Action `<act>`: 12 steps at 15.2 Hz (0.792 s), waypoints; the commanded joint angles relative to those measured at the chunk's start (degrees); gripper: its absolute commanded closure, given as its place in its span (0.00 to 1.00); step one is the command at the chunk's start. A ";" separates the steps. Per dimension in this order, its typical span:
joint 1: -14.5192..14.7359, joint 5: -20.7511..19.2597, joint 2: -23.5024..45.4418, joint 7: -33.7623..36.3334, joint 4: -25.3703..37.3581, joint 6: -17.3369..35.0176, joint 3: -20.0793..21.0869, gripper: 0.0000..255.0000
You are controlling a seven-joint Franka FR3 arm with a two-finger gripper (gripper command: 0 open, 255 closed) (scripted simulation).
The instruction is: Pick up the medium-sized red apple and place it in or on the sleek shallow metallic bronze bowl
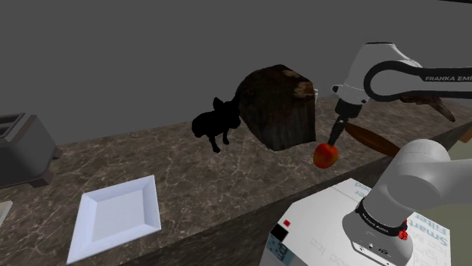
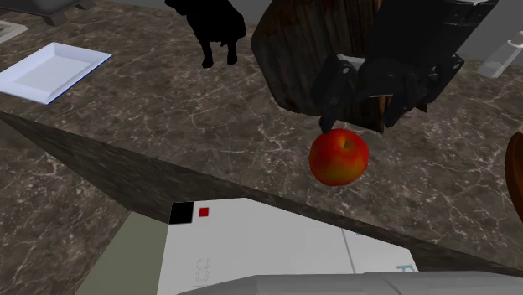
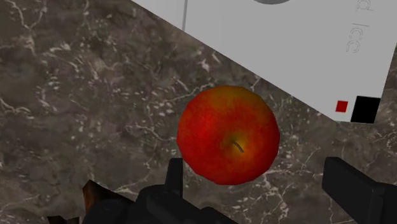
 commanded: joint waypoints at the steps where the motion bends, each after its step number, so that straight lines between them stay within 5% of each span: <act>1: -0.34 -0.53 0.13 -0.19 -1.49 1.64 -0.53 0.00; 10: -0.49 -0.84 0.45 -0.18 -2.57 3.00 -0.82 0.00; 11: -0.49 -0.84 0.45 -0.18 -2.57 3.00 -0.82 1.00; 12: -0.49 -0.84 0.45 -0.18 -2.57 3.00 -0.82 1.00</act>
